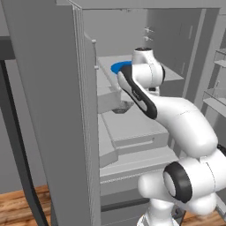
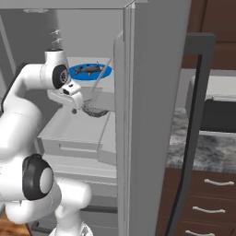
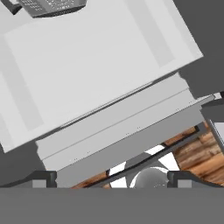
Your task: Retrieve the fish from the fridge and place it on the saucepan with marinade on the stove.
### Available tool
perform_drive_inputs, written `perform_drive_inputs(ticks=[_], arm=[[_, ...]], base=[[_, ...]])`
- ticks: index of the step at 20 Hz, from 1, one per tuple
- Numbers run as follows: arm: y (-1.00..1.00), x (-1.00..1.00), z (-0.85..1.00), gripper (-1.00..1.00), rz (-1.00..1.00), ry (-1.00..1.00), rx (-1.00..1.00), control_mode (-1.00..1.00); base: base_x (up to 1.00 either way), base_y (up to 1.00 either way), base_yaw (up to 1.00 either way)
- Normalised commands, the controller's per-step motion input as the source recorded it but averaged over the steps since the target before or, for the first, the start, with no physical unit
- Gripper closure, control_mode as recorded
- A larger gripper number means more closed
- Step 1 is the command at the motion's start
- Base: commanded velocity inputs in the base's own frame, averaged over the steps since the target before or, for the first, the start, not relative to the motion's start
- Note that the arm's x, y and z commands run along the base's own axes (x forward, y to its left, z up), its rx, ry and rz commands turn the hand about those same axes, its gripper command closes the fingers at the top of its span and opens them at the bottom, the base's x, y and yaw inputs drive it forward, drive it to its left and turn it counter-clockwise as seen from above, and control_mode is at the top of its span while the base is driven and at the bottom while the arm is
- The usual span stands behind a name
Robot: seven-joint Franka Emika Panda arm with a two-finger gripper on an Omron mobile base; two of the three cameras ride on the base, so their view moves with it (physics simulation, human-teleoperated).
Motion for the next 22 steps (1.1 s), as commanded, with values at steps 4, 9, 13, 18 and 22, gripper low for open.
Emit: perform_drive_inputs(ticks=[4,9,13,18,22], arm=[[-0.02,-0.03,0.97,-1.0,-0.05,-0.21,-0.01,-1.0],[-0.04,0.04,0.8,-1.0,-0.12,-0.25,-0.08,-1.0],[-0.35,0.65,0.2,-1.0,-0.19,-0.28,-0.18,-1.0],[-0.3,0.86,0.62,-1.0,-0.2,-0.01,-0.12,-1.0],[-0.04,0.61,0.57,-1.0,-0.08,0.2,-0.05,-1.0]], base=[[0.0,0.0,0.0],[0.0,0.0,0.0],[0.0,0.0,0.0],[0.0,0.0,0.0],[0.0,0.0,0.0]])
